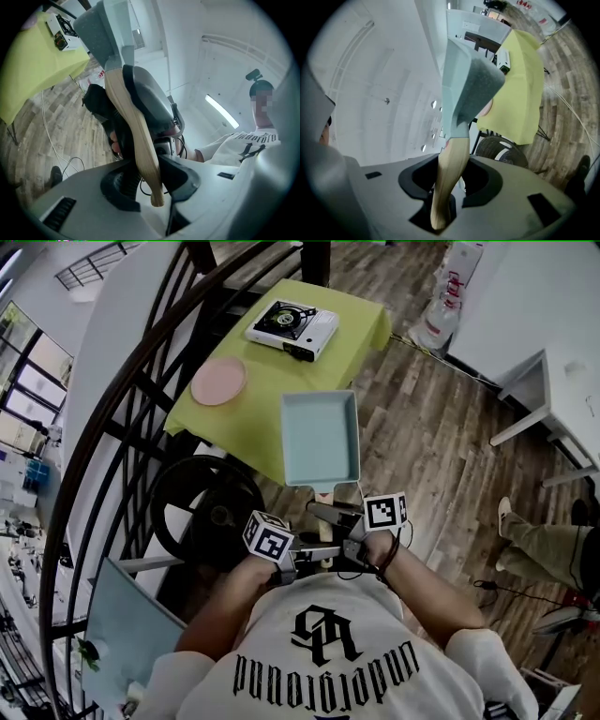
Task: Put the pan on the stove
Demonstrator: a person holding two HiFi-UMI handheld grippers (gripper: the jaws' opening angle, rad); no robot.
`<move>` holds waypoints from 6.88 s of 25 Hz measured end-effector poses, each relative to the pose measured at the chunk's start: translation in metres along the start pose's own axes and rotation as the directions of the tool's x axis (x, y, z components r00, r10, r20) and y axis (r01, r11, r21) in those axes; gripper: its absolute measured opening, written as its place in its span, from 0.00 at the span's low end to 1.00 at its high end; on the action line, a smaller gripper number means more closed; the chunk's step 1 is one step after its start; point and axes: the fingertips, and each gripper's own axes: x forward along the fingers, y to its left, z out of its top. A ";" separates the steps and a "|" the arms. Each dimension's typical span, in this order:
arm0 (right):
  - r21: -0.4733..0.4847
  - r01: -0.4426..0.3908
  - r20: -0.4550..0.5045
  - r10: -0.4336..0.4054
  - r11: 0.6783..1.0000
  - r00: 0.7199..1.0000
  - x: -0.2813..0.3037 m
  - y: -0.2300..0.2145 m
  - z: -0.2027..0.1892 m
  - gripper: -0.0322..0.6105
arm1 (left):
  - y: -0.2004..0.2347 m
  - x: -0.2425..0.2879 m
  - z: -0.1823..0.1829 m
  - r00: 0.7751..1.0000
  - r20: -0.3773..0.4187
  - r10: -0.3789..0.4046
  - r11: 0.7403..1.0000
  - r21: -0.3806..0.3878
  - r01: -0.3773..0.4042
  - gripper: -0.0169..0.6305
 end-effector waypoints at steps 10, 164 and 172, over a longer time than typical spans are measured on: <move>-0.004 0.025 0.021 -0.025 1.000 0.999 -0.074 -0.049 0.109 0.27 | 0.039 0.086 0.099 0.998 -0.052 -0.018 1.000 0.002 0.019 0.21; 0.077 -0.006 -0.888 0.072 0.997 0.455 0.206 -0.401 0.686 0.27 | 0.552 -0.052 0.746 0.573 0.719 0.392 0.887 -0.460 -0.030 0.22; 0.094 0.013 -0.884 0.077 0.996 0.460 0.207 -0.408 0.685 0.27 | 0.557 -0.051 0.743 0.566 0.725 0.393 0.884 -0.467 -0.015 0.22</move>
